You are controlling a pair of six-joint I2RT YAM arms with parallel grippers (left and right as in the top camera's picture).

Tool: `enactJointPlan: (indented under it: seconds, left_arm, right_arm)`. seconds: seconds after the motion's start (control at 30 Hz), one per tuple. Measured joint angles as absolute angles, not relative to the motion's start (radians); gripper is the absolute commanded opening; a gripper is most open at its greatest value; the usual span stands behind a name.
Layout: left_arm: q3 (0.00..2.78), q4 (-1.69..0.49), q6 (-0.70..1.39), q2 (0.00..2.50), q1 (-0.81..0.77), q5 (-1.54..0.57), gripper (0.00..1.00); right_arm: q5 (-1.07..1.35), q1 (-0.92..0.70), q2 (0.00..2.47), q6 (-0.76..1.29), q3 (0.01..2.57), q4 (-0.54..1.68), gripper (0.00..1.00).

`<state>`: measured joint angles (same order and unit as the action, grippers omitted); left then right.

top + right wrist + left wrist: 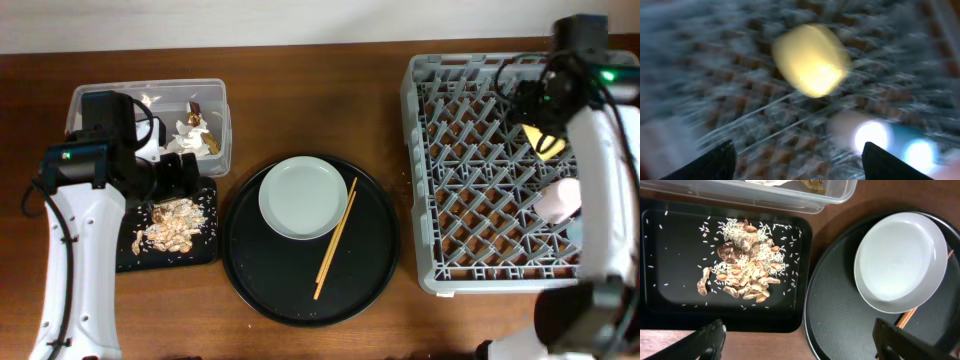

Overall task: Sort waste into correct bins and load items into the dishwasher rack
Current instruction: 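Place the yellow bowl in the rack's back right with the right gripper, then grasp one wooden chopstick with the right gripper and place it in the rack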

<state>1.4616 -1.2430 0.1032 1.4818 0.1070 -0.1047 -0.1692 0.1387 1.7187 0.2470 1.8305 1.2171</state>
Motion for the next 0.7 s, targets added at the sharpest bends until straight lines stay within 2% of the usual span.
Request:
enactJointPlan:
  seconds: [0.07,0.13,0.23,0.3,0.47,0.7]
  left_arm:
    - [1.462,-1.243,0.103,1.482,0.107,-0.105,0.95]
    - [1.462,-1.243,0.103,1.482,0.107,-0.105,0.95]
    - [1.462,-1.243,0.103,1.482,0.107,-0.105,0.95]
    - [1.462,-1.241,0.103,1.482,0.107,-0.104,0.95]
    - [1.462,-1.243,0.103,1.482,0.107,-0.105,0.95]
    - [1.462,-1.242,0.103,1.482,0.107,-0.105,0.95]
  right_arm:
    - [0.044,0.063,1.681,0.235,1.837,1.267,0.81]
    - [0.109,-0.033,1.701,0.233,1.826,1.280,0.81]
    - [0.180,-0.262,1.748,0.308,1.716,1.267,0.81]
    - [0.186,-0.353,1.760,0.377,1.627,1.199,0.80]
    - [0.162,-0.554,1.780,0.581,1.337,0.966,0.68]
    - [0.055,-0.754,1.781,0.752,1.219,0.896,0.67]
